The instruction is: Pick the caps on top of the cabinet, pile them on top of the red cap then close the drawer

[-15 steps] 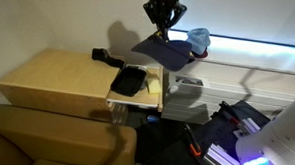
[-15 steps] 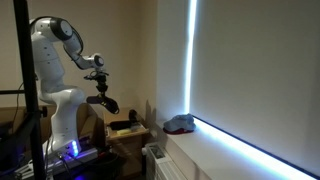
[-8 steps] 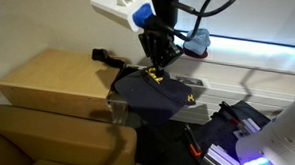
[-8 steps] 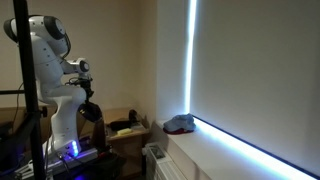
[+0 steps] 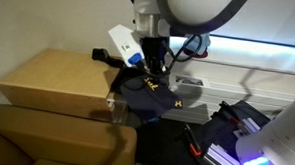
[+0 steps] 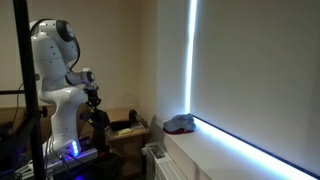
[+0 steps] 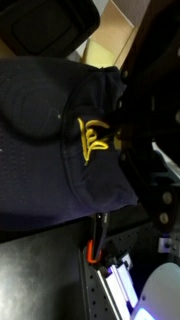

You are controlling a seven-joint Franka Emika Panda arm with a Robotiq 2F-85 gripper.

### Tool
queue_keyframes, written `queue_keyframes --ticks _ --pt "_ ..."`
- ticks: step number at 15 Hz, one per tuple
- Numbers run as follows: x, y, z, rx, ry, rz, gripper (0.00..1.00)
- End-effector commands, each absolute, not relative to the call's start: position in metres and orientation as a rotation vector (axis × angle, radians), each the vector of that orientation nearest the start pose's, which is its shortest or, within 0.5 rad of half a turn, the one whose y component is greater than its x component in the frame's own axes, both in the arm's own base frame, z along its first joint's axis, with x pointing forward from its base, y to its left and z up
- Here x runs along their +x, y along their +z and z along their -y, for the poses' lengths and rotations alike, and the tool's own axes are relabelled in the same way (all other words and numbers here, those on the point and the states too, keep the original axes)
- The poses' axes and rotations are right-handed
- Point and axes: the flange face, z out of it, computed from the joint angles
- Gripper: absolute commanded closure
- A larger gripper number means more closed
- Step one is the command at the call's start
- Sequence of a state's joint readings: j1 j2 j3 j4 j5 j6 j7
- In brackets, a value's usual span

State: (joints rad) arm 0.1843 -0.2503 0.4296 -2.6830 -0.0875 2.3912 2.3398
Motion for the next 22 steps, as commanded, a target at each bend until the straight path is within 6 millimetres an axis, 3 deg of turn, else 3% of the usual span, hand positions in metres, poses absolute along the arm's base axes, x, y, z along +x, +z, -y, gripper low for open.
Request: queue_keyframes --ticks 1,3,4,6,7,8,9,11,13,14,15,16,18,19,22 --pt "0.365 0.252 -0.162 -1.885 -0.231 -2.552 0.98" --pt "0.384 0.232 -0.115 -1.724 -0.228 -2.639 0.98" --pt "0.386 0.216 -0.093 -1.642 -0.215 -2.680 0.98" --pt "0.365 0.183 -0.066 -1.471 -0.151 -2.754 0.98" --pt "0.360 0.186 -0.036 -1.390 -0.130 -2.784 0.98" --pt "0.377 0.163 -0.023 -1.329 -0.093 -2.809 0.98" --pt "0.372 0.183 -0.043 -1.458 -0.137 -2.772 0.98" --pt "0.373 0.174 -0.032 -1.441 -0.121 -2.794 0.94" --pt "0.374 0.177 -0.040 -1.458 -0.126 -2.775 0.94" --pt "0.374 0.178 -0.043 -1.465 -0.127 -2.768 0.98" --pt "0.391 0.192 -0.023 -1.380 -0.171 -2.772 0.98" --pt "0.402 0.223 -0.001 -1.335 -0.258 -2.734 0.98" --pt "0.427 0.256 0.033 -1.372 -0.407 -2.692 0.98" --pt "0.463 0.287 0.037 -1.373 -0.499 -2.660 0.98" --pt "0.526 0.353 0.035 -1.414 -0.727 -2.565 0.98"
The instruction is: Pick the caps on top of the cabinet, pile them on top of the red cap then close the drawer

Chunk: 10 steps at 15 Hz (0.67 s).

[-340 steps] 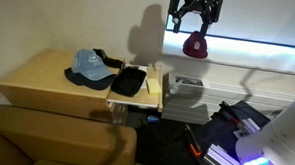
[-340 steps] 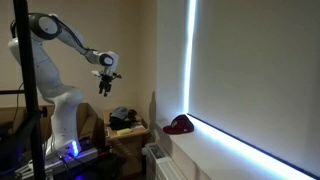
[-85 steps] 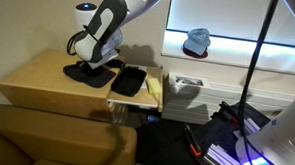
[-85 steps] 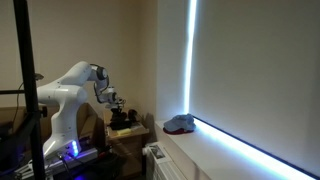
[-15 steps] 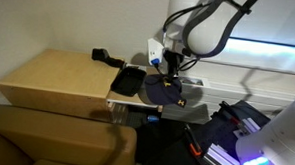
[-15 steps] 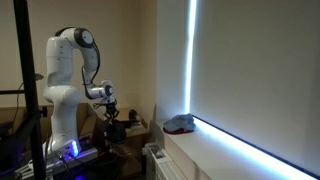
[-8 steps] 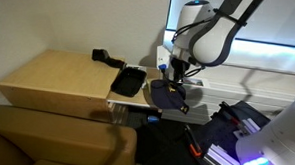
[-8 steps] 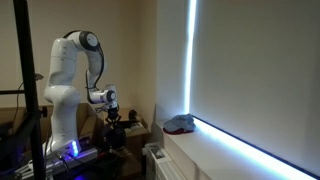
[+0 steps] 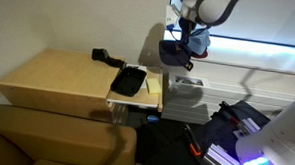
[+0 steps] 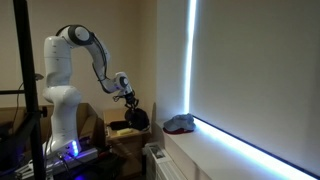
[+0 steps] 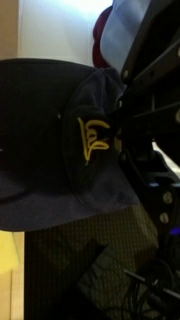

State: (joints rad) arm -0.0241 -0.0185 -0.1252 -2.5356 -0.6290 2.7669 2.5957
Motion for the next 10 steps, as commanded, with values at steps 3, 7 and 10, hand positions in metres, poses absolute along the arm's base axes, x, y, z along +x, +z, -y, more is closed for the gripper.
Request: queue_keyframes --ticks 3,7,10 --pt "0.579 0.430 0.020 -1.437 -0.938 -2.422 0.98" --pt "0.572 0.438 0.018 -1.424 -0.913 -2.417 0.94" --pt "0.534 0.408 0.051 -1.483 -0.962 -2.437 0.98"
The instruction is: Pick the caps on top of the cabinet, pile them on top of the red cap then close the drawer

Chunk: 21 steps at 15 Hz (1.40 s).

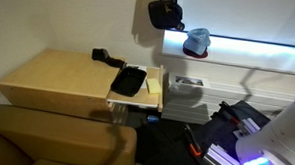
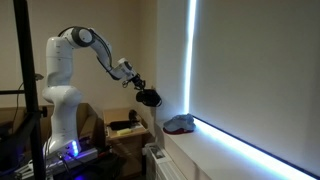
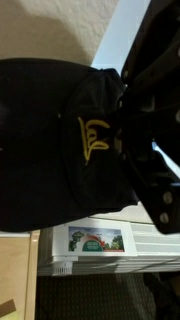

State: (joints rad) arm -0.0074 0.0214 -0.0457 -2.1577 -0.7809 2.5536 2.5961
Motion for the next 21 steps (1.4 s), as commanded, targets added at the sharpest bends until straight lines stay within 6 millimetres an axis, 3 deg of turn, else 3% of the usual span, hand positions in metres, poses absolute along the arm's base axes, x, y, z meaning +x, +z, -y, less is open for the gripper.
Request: queue_keyframes --ticks 1,4,5,6,8,9,11,13,14,15,16,18,19,21 --pt "0.529 0.405 0.066 -1.514 -1.005 -2.447 0.98" --pt "0.530 0.410 0.139 -1.599 -1.257 -2.386 0.98" --pt "0.562 0.408 0.161 -1.626 -1.342 -2.355 0.98" --pt "0.585 0.423 0.153 -1.630 -1.420 -2.322 0.98" --pt "0.610 0.441 0.156 -1.650 -1.547 -2.253 0.98" --pt "0.573 0.433 0.161 -1.621 -1.439 -2.317 0.98" --pt "0.585 0.435 0.158 -1.622 -1.451 -2.301 0.94" --pt "0.581 0.431 0.160 -1.625 -1.443 -2.313 0.94" --pt "0.574 0.418 0.148 -1.727 -1.390 -2.292 0.98" --pt "0.602 0.427 0.131 -1.803 -1.415 -2.249 0.98" --pt "0.609 0.430 0.118 -1.860 -1.448 -2.191 0.98" --pt "0.652 0.426 0.085 -1.938 -1.605 -2.090 0.98" --pt "0.668 0.425 0.078 -1.956 -1.684 -2.066 0.98" --pt "0.696 0.403 0.084 -2.018 -1.829 -2.031 0.98"
